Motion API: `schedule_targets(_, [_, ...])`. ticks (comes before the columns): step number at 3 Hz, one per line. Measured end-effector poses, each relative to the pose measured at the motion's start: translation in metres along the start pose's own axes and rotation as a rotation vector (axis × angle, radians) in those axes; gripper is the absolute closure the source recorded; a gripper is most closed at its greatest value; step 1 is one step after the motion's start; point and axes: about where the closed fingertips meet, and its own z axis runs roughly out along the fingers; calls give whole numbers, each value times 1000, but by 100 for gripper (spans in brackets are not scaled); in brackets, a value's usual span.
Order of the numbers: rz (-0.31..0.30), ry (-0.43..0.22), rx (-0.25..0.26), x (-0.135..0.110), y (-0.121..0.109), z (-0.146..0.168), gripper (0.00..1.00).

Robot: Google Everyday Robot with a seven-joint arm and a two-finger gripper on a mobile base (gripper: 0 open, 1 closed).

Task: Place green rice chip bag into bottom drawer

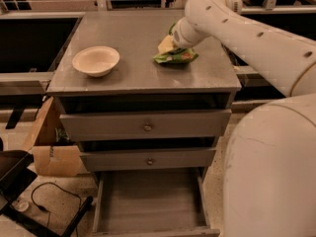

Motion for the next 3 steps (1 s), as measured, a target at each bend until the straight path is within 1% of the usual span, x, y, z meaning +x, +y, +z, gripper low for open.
schedule_targets(1, [3, -55, -69, -2, -29, -50, 100])
schedule_targets(2, [-15, -91, -104, 15, -68, -114, 100])
schedule_targets(3, [-15, -126, -129, 42, -100, -171, 100])
